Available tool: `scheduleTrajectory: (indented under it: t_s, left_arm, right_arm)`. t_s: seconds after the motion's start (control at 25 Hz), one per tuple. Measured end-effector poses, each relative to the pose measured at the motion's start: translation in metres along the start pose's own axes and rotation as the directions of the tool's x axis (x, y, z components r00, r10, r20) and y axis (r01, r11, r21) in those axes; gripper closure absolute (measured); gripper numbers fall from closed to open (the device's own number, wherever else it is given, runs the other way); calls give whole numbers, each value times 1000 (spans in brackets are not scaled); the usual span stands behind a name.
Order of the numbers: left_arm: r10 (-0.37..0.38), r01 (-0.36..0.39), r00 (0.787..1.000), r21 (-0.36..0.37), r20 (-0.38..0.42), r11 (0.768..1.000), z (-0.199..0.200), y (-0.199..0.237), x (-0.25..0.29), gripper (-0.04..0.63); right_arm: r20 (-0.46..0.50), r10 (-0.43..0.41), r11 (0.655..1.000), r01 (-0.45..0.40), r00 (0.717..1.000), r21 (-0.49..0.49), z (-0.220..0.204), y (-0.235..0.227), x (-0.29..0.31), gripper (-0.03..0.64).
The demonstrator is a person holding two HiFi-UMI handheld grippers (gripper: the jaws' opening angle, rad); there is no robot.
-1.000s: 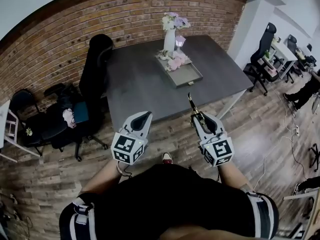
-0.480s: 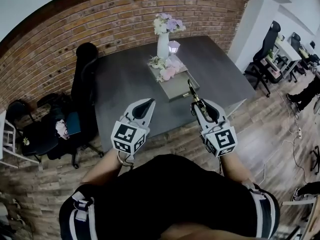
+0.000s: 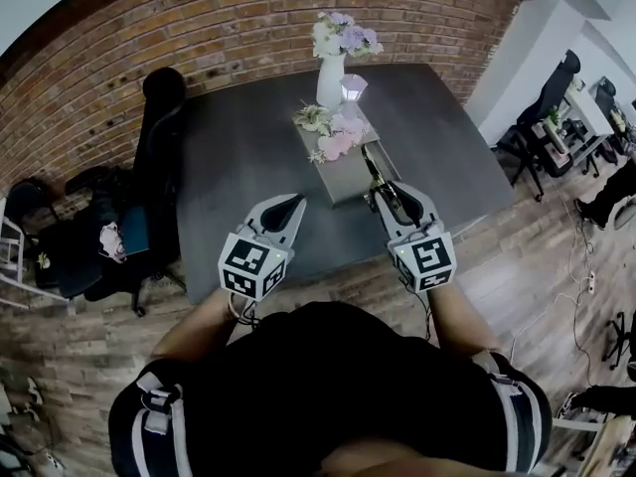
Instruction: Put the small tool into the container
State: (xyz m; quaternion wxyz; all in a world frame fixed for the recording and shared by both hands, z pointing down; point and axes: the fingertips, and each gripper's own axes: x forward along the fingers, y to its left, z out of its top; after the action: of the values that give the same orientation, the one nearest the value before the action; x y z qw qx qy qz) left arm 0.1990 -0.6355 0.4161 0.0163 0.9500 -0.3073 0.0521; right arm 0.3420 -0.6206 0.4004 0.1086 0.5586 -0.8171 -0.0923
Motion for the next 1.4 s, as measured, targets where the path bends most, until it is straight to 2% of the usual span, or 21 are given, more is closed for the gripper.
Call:
scheduleTrajectory:
  t_s: [0.24,0.44,0.6,1.08,1.4]
  left_arm:
    - [-19,19,1000,9,-9,1000,-2,3,20,586]
    - [14,-14,1000,-1,-18,1000,-4,24,24,586]
    - [45,-45,999,-38,-6,998,-1,38,30,586]
    - [147,-150,988,-98,-43,984,-24,74,30,586]
    - [191,-204,976,-137,-104,969,-52,88,21,586]
  right_arm:
    - [-43,-15,999,13,999,-33,-18,-36,42,529]
    - [-96,-12,998,5,995,-70,-36,-56,80,529]
    - [-173,17,997,-29,985,-69,-64,-63,111,529]
    - [-333,99,994,-112,938,-20,-137,-55,157,529]
    - [-406,129,984,-166,905,-58,-192,-43,177,529]
